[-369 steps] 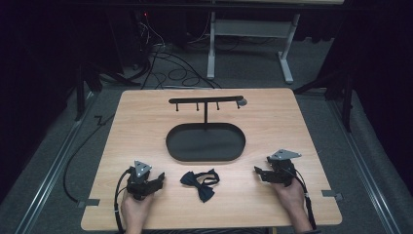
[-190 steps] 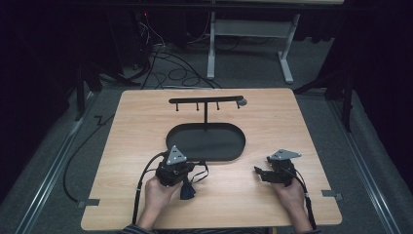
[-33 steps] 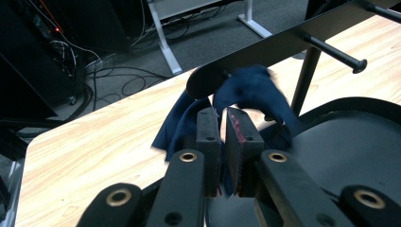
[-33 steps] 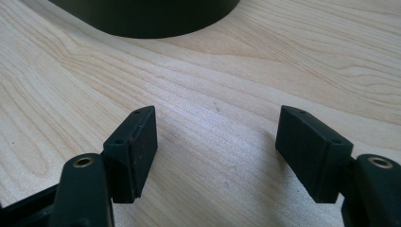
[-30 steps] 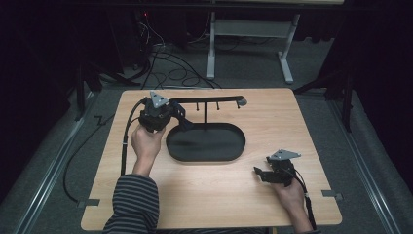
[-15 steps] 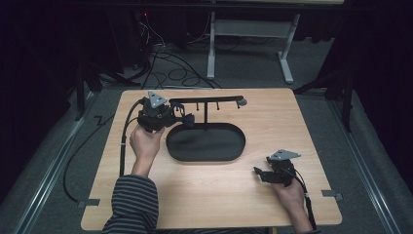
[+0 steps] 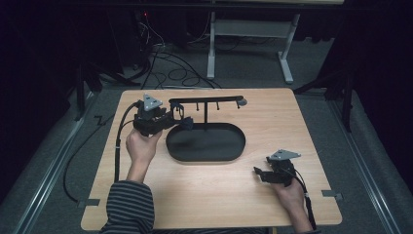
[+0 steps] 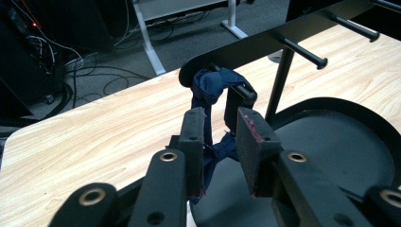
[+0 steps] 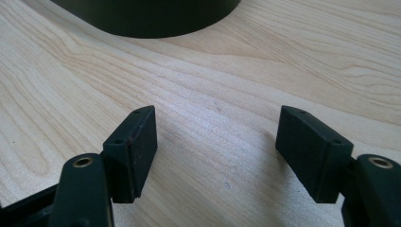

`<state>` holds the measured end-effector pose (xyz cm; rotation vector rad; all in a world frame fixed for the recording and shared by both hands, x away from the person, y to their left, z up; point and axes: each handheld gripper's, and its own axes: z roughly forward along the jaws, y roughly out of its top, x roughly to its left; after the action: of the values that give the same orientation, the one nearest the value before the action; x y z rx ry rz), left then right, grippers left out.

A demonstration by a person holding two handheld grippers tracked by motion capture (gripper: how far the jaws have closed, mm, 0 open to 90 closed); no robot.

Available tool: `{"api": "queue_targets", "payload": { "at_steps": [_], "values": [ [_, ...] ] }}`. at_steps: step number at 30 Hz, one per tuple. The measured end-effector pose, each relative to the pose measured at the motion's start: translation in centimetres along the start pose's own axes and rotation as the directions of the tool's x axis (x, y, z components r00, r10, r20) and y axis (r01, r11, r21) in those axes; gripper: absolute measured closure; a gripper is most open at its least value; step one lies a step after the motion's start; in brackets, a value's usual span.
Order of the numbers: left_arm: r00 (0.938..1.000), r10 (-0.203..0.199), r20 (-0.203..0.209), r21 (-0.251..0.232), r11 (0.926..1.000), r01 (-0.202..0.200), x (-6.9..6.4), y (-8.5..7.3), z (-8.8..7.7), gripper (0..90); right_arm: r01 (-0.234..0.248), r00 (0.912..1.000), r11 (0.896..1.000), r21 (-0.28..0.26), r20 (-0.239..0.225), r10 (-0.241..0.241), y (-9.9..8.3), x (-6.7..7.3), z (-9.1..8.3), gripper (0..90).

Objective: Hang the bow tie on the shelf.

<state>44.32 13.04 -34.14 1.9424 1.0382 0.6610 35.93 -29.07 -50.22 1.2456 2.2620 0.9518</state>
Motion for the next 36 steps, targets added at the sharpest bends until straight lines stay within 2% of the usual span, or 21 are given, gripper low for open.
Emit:
{"api": "queue_targets", "payload": {
  "at_steps": [9, 14, 18, 28, 36],
  "values": [
    [0.9993, -0.030, 0.024, -0.002, 0.9995, 0.030, 0.4, -1.2, -0.8, 66.2, 0.000, 1.0000, 1.000, 0.000, 0.000, 0.000, 0.0, 0.0, 0.0, 31.4],
    [0.9991, -0.031, 0.027, -0.009, 0.9995, 0.032, 0.5, -1.7, -1.3, 62.2, 0.000, 1.0000, 1.000, 0.000, 0.000, 0.000, 0.0, 0.0, 0.0, 31.4],
    [0.9994, -0.032, 0.015, -0.010, 0.9994, 0.032, 0.7, -1.9, -1.7, 58.8, 0.000, 1.0000, 1.000, 0.000, 0.000, 0.000, 0.0, 0.0, 0.0, 31.4],
    [0.9992, -0.038, 0.009, -0.023, 0.9990, 0.038, 1.1, -2.5, -3.4, 56.4, 0.000, 1.0000, 1.000, 0.000, 0.000, 0.000, 0.0, 0.0, 0.0, 31.4],
    [0.9990, -0.043, 0.007, -0.019, 0.9989, 0.043, 1.3, -3.3, -4.2, 56.0, -0.001, 1.0000, 1.000, 0.000, 0.000, 0.001, 0.0, 0.0, 0.0, 31.5]
  ]
}}
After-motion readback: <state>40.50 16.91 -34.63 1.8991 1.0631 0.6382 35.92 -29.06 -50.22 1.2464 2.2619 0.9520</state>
